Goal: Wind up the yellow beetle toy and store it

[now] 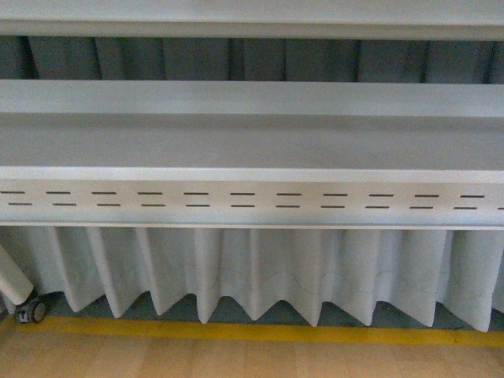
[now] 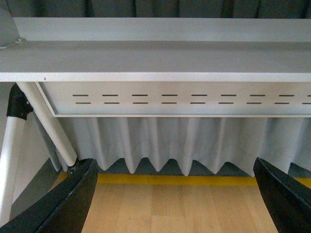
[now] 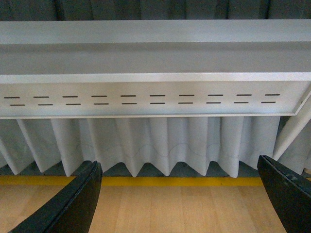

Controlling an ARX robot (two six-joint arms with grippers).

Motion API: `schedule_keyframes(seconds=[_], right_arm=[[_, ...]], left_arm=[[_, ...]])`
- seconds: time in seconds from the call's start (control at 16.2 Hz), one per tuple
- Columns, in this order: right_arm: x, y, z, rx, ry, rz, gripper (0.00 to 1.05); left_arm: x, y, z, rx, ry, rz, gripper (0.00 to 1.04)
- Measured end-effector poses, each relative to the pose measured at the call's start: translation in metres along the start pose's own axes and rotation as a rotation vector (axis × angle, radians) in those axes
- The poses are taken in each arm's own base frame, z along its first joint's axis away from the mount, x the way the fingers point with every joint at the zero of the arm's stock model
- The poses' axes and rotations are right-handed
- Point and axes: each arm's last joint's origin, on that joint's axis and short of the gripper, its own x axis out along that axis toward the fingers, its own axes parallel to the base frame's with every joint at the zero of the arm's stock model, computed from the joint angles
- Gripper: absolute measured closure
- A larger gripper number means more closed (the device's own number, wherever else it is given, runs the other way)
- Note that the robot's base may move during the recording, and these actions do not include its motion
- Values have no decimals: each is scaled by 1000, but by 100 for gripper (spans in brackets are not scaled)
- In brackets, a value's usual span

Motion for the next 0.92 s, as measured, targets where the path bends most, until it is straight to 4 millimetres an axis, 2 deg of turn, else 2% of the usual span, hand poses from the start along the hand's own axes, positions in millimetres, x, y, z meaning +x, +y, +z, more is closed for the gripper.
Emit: schedule_keyframes(seconds=[0.92], right_arm=[[0, 0, 0, 0, 0, 0, 7]], left_arm=[[0, 0, 0, 0, 0, 0, 7]])
